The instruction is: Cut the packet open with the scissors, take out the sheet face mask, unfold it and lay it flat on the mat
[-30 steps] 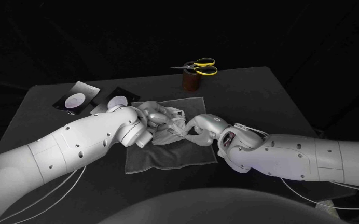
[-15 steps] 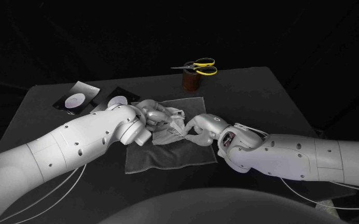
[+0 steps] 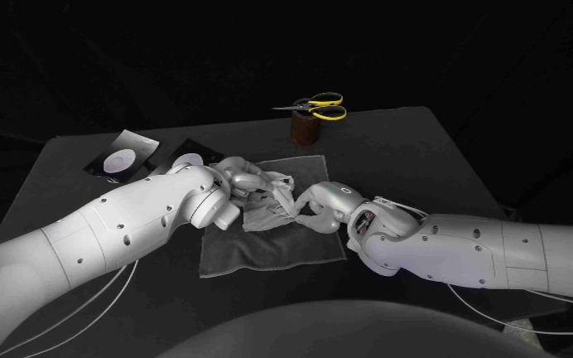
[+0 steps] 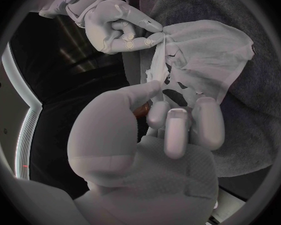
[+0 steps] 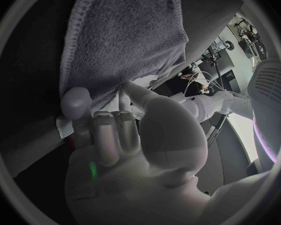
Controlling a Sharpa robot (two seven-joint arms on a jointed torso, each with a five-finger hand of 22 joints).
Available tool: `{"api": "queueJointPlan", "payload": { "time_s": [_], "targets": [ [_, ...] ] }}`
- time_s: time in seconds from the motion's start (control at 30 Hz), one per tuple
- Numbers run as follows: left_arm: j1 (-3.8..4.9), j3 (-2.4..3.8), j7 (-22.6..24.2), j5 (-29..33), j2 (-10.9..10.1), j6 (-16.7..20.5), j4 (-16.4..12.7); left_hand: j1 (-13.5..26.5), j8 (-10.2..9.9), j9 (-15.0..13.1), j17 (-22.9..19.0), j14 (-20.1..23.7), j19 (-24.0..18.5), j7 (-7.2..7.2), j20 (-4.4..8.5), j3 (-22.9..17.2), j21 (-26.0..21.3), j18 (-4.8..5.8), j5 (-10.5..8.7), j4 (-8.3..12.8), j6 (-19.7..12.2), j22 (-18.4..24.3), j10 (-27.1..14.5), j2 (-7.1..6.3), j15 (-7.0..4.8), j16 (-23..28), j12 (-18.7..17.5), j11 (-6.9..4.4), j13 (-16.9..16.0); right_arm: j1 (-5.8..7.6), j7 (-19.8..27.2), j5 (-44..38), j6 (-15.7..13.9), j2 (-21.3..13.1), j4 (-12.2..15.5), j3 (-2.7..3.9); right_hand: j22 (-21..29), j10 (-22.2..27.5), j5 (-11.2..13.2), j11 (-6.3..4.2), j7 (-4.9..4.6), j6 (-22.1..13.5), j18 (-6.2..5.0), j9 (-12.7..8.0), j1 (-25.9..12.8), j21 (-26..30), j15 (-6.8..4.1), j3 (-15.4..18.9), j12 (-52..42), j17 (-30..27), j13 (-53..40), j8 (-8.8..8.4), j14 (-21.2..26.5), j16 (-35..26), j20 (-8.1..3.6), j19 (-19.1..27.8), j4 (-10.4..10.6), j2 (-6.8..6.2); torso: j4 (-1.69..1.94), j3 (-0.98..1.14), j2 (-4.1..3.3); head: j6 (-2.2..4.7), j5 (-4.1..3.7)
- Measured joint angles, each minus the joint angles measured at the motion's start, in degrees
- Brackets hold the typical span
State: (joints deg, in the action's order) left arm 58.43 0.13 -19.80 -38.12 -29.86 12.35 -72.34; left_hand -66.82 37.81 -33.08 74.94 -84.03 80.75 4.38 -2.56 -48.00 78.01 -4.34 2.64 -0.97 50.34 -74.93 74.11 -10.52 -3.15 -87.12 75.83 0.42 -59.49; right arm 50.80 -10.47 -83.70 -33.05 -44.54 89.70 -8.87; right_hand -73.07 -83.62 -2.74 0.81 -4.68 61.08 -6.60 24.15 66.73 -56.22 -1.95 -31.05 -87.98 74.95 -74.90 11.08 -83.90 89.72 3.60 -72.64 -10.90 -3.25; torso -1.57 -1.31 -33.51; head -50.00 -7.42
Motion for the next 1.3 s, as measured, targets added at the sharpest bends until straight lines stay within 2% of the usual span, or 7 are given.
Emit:
{"api": "queueJointPlan", "payload": {
  "time_s": [0.17,0.33,0.57,0.63,0.7,0.83,1.3],
  "targets": [
    [0.05,0.14,-0.01,0.53,-0.06,-0.21,0.19,1.19,0.29,0.00,0.00,0.00,-0.21,-0.12,0.20,1.18,-0.26,0.00,0.00,-1.06,-0.30,0.01,0.02,0.18,0.00,0.00,0.01,-0.43,-0.02,-0.01,0.03,0.00,-0.02,0.00,-0.01,0.00,-0.04,0.00,0.01,0.00,0.03,0.03,0.00,-0.01,0.00,0.00,0.00,0.00,0.00,0.01,-0.01,0.00,0.00,-0.08,0.00,0.00,0.00,0.00,-0.01,0.02,0.00,0.00,-0.03],
    [0.12,0.25,-0.20,0.97,-0.08,-1.12,0.10,1.14,0.34,0.00,0.00,0.00,-0.21,-0.41,0.20,1.35,-0.26,0.00,0.00,-0.64,-0.09,0.02,0.34,0.23,-0.44,0.00,0.51,-0.75,-0.94,-0.10,0.38,0.21,-0.69,-0.06,-0.05,-0.12,-0.02,-0.21,0.01,0.21,-0.02,-0.02,0.00,-0.03,0.00,0.44,0.00,0.23,0.40,0.01,-0.03,-0.46,0.00,0.09,0.00,0.42,0.23,0.00,-0.01,0.04,0.01,0.00,-0.01],
    [0.21,0.32,-0.44,1.55,-0.07,-2.54,-0.04,-0.21,0.33,0.00,0.00,0.00,0.02,-0.54,0.43,0.33,-0.26,0.00,0.21,0.69,-0.30,0.01,0.68,1.58,-0.44,0.00,0.84,-0.82,-1.75,-0.56,2.50,1.78,-3.67,-0.29,-0.38,-0.57,0.50,-0.22,-0.01,0.22,-0.47,0.11,0.00,-0.82,-0.46,1.41,0.00,0.23,1.31,0.00,-0.05,-1.13,0.00,0.08,0.22,0.68,0.23,0.01,-0.01,0.07,0.01,0.00,0.02],
    [0.22,0.32,-0.53,1.94,-0.04,-2.92,-0.04,-0.44,0.33,0.00,0.00,0.00,0.02,-0.54,0.43,0.26,-0.26,0.00,0.20,0.76,-0.32,0.01,0.76,1.80,-0.44,0.00,0.84,-0.73,-1.87,-0.72,3.84,3.07,-4.92,-0.58,-0.47,-0.72,0.69,-0.43,-0.04,0.44,-1.45,-0.65,-0.04,-0.85,-0.46,2.13,0.00,0.23,1.89,-0.02,-0.05,-1.57,0.00,-0.14,0.20,1.07,0.23,0.01,-0.02,0.08,0.01,0.00,0.02],
    [0.22,0.33,-0.60,2.48,0.01,-3.23,-0.04,-0.58,0.31,0.00,0.00,0.00,0.02,-0.53,0.43,0.11,-0.26,0.00,0.20,0.92,-0.32,0.01,0.76,1.94,-0.44,0.00,0.93,-0.73,-2.13,-0.87,5.63,4.90,-6.10,-1.03,-0.54,-0.86,1.36,-0.40,-0.04,0.66,-2.11,-1.29,-0.93,-1.19,-0.46,3.51,0.00,0.23,3.08,-0.03,-0.05,-2.04,0.00,-0.80,0.36,1.94,0.23,0.01,-0.03,0.08,0.01,0.00,-0.01],
    [0.24,0.33,-0.72,3.81,0.21,-3.59,-0.04,-0.71,0.26,0.00,0.00,-0.01,0.02,-0.50,0.42,0.11,-0.17,0.00,0.19,0.92,-0.31,0.00,0.76,2.06,-0.44,0.00,1.06,-0.73,-2.14,-1.05,9.42,8.65,-7.59,-2.01,-0.38,-1.02,2.52,-0.51,-0.04,0.96,-2.51,-1.55,-0.94,-1.41,-0.68,5.90,0.23,0.39,5.61,-0.05,-0.04,-2.52,-0.02,-1.93,0.67,3.46,0.39,0.23,-0.05,0.08,0.01,0.00,-0.08],
    [1.20,0.33,-1.92,15.01,1.68,-4.35,-1.18,-0.75,0.27,0.00,0.00,-0.01,0.23,-0.58,0.63,0.15,0.52,0.00,0.00,0.94,-0.22,-0.02,1.57,2.09,-0.42,0.00,1.34,-0.72,-2.92,-1.06,24.95,24.25,-11.32,-8.90,3.04,-1.05,3.23,-0.31,-0.27,1.17,-2.44,-1.90,-0.79,-1.74,-1.36,7.33,0.42,0.95,7.05,-0.02,0.00,-2.69,-0.02,-2.58,0.83,4.11,0.47,0.15,-0.09,0.08,0.02,0.00,-0.04]
  ]
}}
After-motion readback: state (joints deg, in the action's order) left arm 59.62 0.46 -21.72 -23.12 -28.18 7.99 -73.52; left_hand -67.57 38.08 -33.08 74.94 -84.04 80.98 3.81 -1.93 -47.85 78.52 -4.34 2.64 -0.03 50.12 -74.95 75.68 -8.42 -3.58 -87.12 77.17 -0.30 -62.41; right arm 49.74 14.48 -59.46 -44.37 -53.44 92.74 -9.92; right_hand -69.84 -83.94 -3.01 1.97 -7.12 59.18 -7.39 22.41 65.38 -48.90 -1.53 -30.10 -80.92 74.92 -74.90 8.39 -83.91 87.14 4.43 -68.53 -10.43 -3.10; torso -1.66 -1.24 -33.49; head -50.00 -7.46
